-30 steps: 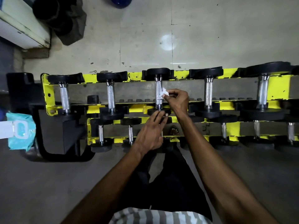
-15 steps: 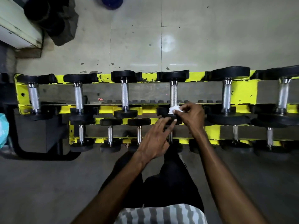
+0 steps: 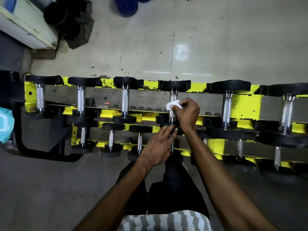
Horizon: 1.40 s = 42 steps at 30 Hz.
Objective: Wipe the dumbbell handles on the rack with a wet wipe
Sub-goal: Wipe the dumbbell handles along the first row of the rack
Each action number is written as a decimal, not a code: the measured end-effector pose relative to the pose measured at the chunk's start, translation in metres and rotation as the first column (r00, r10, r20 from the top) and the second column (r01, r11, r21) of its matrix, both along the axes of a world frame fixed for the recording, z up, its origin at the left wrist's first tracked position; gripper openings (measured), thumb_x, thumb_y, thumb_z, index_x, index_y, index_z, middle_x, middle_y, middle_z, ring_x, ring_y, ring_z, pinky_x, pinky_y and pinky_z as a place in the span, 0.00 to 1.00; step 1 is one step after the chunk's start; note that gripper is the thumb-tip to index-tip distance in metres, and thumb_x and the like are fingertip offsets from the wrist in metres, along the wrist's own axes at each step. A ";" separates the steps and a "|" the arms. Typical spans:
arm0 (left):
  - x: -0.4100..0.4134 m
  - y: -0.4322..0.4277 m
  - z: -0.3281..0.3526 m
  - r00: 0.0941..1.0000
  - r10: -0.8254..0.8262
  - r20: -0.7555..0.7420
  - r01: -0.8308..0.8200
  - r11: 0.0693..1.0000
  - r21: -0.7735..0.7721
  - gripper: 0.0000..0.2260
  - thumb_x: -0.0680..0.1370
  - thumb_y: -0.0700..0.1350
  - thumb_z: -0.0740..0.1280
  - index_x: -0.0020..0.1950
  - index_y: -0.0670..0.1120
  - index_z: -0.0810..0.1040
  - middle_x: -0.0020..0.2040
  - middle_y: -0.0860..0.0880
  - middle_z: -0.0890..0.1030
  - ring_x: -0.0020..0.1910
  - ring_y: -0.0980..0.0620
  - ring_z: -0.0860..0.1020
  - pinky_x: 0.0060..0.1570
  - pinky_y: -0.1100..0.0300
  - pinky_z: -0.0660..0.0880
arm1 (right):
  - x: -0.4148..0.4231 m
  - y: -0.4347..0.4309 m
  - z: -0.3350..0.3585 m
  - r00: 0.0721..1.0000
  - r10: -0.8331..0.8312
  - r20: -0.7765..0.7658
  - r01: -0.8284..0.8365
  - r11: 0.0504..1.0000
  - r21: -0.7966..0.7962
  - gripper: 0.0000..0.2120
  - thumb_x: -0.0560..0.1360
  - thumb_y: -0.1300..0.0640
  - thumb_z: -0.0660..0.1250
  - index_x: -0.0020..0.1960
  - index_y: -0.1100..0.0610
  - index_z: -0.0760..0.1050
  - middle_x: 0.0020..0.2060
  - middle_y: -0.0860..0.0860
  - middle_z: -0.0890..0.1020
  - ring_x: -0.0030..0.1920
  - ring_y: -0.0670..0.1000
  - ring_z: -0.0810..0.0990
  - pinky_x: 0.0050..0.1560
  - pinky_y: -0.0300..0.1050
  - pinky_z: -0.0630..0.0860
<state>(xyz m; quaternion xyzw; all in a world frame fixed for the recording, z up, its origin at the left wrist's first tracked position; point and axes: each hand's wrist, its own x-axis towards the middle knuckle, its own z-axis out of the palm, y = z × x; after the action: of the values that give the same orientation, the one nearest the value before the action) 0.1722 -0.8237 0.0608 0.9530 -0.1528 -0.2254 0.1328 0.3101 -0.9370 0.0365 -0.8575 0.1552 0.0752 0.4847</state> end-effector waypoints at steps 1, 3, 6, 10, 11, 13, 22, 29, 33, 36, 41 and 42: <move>0.001 0.000 0.001 1.000 -0.007 0.009 0.007 1.000 0.011 0.43 0.73 0.44 0.68 0.84 0.42 0.51 0.81 0.40 0.54 0.80 0.41 0.53 0.77 0.50 0.62 | 0.013 0.005 0.003 0.998 -0.054 0.017 0.054 0.998 0.018 0.13 0.63 0.53 0.81 0.41 0.56 0.81 0.38 0.47 0.83 0.36 0.46 0.80 0.36 0.38 0.75; 0.002 -0.002 0.004 1.000 -0.011 0.020 0.011 0.999 0.033 0.43 0.73 0.45 0.69 0.84 0.42 0.50 0.80 0.41 0.54 0.80 0.42 0.53 0.75 0.52 0.64 | 0.038 0.013 0.006 0.989 -0.149 0.005 0.149 0.988 0.027 0.14 0.62 0.50 0.81 0.39 0.56 0.81 0.36 0.47 0.83 0.35 0.47 0.80 0.37 0.41 0.74; 0.003 -0.006 0.007 1.000 0.006 -0.021 -0.005 0.999 0.031 0.43 0.73 0.44 0.69 0.84 0.41 0.50 0.81 0.41 0.54 0.80 0.42 0.53 0.75 0.51 0.64 | 0.043 0.019 0.008 0.969 -0.233 -0.084 0.235 0.972 0.020 0.14 0.63 0.46 0.80 0.39 0.53 0.81 0.37 0.46 0.83 0.37 0.48 0.81 0.36 0.40 0.73; -0.001 -0.009 0.004 1.000 0.015 -0.019 -0.015 1.000 0.018 0.39 0.71 0.42 0.69 0.81 0.39 0.61 0.80 0.37 0.59 0.80 0.40 0.56 0.78 0.49 0.61 | 0.005 0.017 0.003 0.970 -0.230 -0.074 0.234 0.971 0.047 0.14 0.64 0.47 0.80 0.41 0.53 0.81 0.38 0.44 0.83 0.38 0.46 0.80 0.37 0.39 0.73; -0.001 -0.008 0.003 1.000 0.011 -0.009 -0.011 1.000 0.020 0.38 0.71 0.42 0.68 0.80 0.39 0.62 0.80 0.37 0.59 0.80 0.40 0.56 0.78 0.48 0.61 | 0.004 0.016 0.003 0.970 -0.233 -0.070 0.237 0.970 0.056 0.13 0.64 0.47 0.80 0.41 0.53 0.81 0.38 0.45 0.83 0.37 0.46 0.80 0.38 0.39 0.73; -0.001 -0.008 0.000 1.000 -0.011 0.019 0.010 0.999 0.031 0.37 0.72 0.43 0.66 0.81 0.39 0.60 0.80 0.37 0.58 0.80 0.40 0.56 0.80 0.49 0.57 | 0.020 0.019 0.001 0.954 -0.278 -0.112 0.289 0.953 0.090 0.13 0.64 0.50 0.80 0.44 0.54 0.83 0.40 0.46 0.85 0.37 0.45 0.80 0.36 0.36 0.73; 0.002 -0.010 -0.002 0.998 -0.037 0.047 0.034 0.997 0.065 0.40 0.76 0.46 0.66 0.84 0.41 0.49 0.81 0.39 0.55 0.81 0.41 0.52 0.78 0.53 0.49 | 0.056 0.004 -0.035 0.908 -0.227 -0.351 0.326 0.910 0.256 0.24 0.65 0.52 0.82 0.56 0.61 0.82 0.49 0.54 0.86 0.47 0.52 0.85 0.55 0.50 0.82; 0.008 -0.012 -0.003 0.999 0.027 -0.031 -0.028 0.999 -0.021 0.40 0.76 0.46 0.66 0.84 0.43 0.50 0.80 0.41 0.54 0.80 0.42 0.52 0.73 0.52 0.66 | 0.041 -0.023 -0.025 0.947 0.077 -0.313 -0.018 0.982 0.187 0.16 0.64 0.53 0.82 0.49 0.56 0.86 0.43 0.48 0.87 0.42 0.45 0.85 0.47 0.45 0.83; 0.008 -0.012 -0.002 0.998 0.043 -0.038 -0.045 0.998 -0.049 0.40 0.74 0.46 0.67 0.83 0.43 0.52 0.80 0.40 0.55 0.80 0.41 0.54 0.70 0.52 0.71 | 0.004 -0.042 -0.022 0.881 0.305 -0.362 -0.305 0.951 0.059 0.13 0.66 0.53 0.81 0.49 0.55 0.86 0.41 0.48 0.87 0.33 0.39 0.80 0.31 0.29 0.73; 0.008 -0.013 0.000 0.998 0.053 -0.023 -0.054 0.996 -0.068 0.40 0.72 0.45 0.67 0.83 0.42 0.55 0.79 0.39 0.57 0.79 0.41 0.56 0.68 0.51 0.73 | -0.001 -0.041 -0.029 0.872 0.307 -0.381 -0.310 0.949 0.057 0.12 0.67 0.56 0.80 0.49 0.55 0.86 0.42 0.47 0.86 0.35 0.38 0.80 0.30 0.25 0.70; 0.009 -0.012 0.000 0.998 0.053 -0.040 -0.056 0.996 -0.064 0.41 0.73 0.45 0.67 0.83 0.43 0.53 0.79 0.41 0.55 0.80 0.42 0.55 0.68 0.50 0.74 | 0.019 -0.022 -0.032 0.859 0.111 -0.499 0.032 0.962 0.270 0.12 0.70 0.66 0.75 0.53 0.60 0.84 0.46 0.53 0.86 0.39 0.48 0.83 0.38 0.35 0.78; 0.009 -0.012 0.000 0.998 0.055 -0.042 -0.058 0.996 -0.066 0.41 0.73 0.45 0.67 0.83 0.43 0.53 0.79 0.41 0.55 0.80 0.42 0.54 0.68 0.50 0.74 | 0.026 -0.020 -0.031 0.856 0.085 -0.509 0.087 0.948 0.305 0.12 0.70 0.69 0.73 0.53 0.61 0.84 0.44 0.53 0.86 0.37 0.47 0.82 0.35 0.34 0.77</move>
<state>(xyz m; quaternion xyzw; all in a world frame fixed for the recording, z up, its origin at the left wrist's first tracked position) 0.1814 -0.8359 0.0609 0.9472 -0.1305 -0.2356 0.1740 0.3364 -0.9566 0.0057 -0.7165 0.2656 0.3261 0.5565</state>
